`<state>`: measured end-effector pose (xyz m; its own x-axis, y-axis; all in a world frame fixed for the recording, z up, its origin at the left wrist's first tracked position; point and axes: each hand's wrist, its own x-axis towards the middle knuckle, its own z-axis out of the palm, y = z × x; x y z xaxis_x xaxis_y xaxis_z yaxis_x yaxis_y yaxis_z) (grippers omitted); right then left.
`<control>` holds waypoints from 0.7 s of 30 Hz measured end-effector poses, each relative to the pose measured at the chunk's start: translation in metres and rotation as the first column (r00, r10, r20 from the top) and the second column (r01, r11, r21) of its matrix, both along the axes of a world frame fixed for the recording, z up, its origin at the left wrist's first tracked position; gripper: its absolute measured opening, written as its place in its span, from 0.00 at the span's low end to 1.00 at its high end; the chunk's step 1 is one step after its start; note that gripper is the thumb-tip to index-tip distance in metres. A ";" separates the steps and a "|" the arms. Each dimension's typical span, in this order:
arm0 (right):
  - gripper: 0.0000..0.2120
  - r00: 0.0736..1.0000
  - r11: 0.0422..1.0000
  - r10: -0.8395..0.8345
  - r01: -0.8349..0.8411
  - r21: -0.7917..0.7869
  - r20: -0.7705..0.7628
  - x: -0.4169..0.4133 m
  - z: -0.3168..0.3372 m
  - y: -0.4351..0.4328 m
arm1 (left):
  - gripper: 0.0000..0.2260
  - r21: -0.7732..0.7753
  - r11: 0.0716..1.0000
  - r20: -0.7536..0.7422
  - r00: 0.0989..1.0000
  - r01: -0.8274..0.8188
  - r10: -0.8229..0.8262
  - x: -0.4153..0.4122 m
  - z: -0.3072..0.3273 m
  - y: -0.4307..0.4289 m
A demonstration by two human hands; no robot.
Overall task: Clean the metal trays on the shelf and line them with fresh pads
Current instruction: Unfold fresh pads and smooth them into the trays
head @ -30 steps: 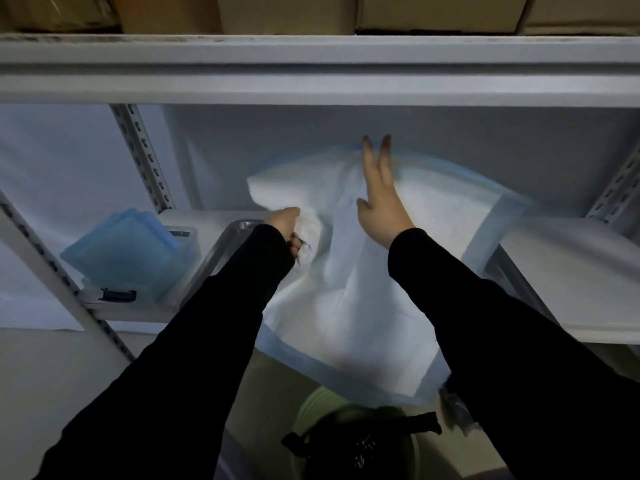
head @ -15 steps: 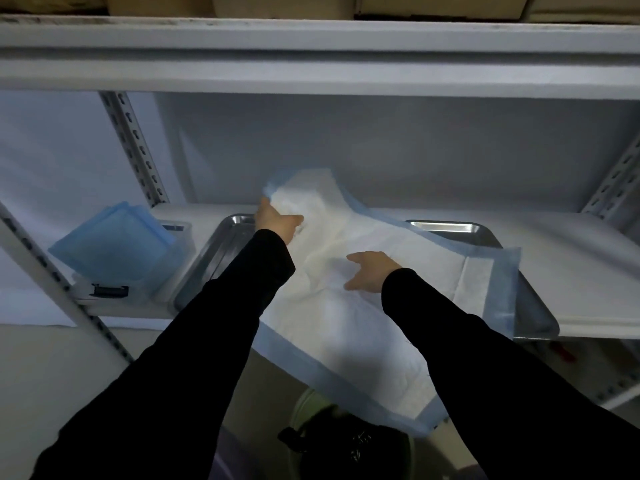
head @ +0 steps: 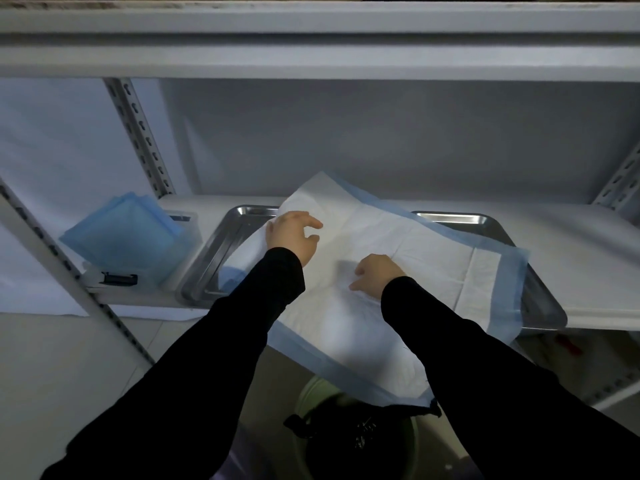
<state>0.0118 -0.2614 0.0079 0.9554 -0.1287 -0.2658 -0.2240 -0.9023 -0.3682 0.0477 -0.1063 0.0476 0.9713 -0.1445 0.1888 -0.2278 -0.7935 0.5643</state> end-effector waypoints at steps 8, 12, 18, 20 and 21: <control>0.12 0.990 0.985 -0.031 0.053 -0.164 0.135 -0.005 -0.017 0.005 | 0.17 0.052 0.990 -0.334 0.936 0.134 -0.109 -0.033 -0.015 0.008; 0.13 0.982 0.978 -0.035 0.073 -0.198 0.186 -0.007 -0.015 0.008 | 0.27 0.125 0.965 -0.444 0.883 0.229 -0.152 -0.045 -0.021 0.013; 0.11 0.958 0.989 -0.097 0.123 -0.079 0.270 -0.007 -0.003 0.005 | 0.25 0.324 0.943 -0.276 0.961 0.078 0.015 -0.062 -0.017 0.020; 0.11 0.955 0.989 -0.103 0.129 -0.074 0.279 -0.007 -0.001 0.005 | 0.23 0.370 0.929 -0.286 0.949 -0.018 0.133 -0.069 -0.017 0.028; 0.12 0.954 0.988 -0.107 0.133 -0.077 0.279 -0.007 0.000 0.006 | 0.24 0.414 0.910 -0.344 0.922 -0.020 0.177 -0.073 -0.018 0.031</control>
